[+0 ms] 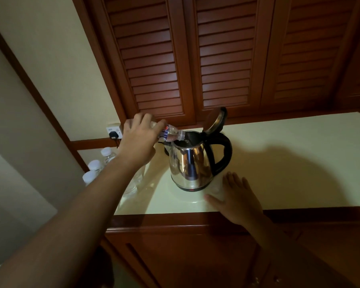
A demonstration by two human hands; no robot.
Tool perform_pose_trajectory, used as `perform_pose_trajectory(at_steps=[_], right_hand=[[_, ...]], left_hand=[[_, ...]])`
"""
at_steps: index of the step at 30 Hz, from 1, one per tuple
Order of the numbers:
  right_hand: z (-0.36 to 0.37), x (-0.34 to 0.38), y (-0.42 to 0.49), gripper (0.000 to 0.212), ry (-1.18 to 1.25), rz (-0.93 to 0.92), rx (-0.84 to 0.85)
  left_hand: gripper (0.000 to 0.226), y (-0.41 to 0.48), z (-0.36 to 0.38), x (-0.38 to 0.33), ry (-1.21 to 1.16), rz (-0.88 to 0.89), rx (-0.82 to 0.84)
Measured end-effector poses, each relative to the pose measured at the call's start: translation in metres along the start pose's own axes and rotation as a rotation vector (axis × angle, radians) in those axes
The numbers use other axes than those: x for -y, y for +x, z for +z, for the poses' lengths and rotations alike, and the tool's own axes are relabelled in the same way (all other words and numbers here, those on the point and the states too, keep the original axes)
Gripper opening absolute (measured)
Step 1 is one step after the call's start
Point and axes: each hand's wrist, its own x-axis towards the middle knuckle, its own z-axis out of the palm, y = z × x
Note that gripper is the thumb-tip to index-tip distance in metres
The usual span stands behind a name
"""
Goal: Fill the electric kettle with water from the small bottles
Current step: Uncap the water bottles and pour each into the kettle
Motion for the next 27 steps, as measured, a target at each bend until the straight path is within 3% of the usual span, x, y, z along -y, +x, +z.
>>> perform_pose_trajectory(at_steps=[27], right_hand=[[0.002,-0.002,-0.001,0.109,0.035,-0.002,-0.017]], left_hand=[[0.084,0.014,-0.009,-0.004,0.173,0.133,0.002]])
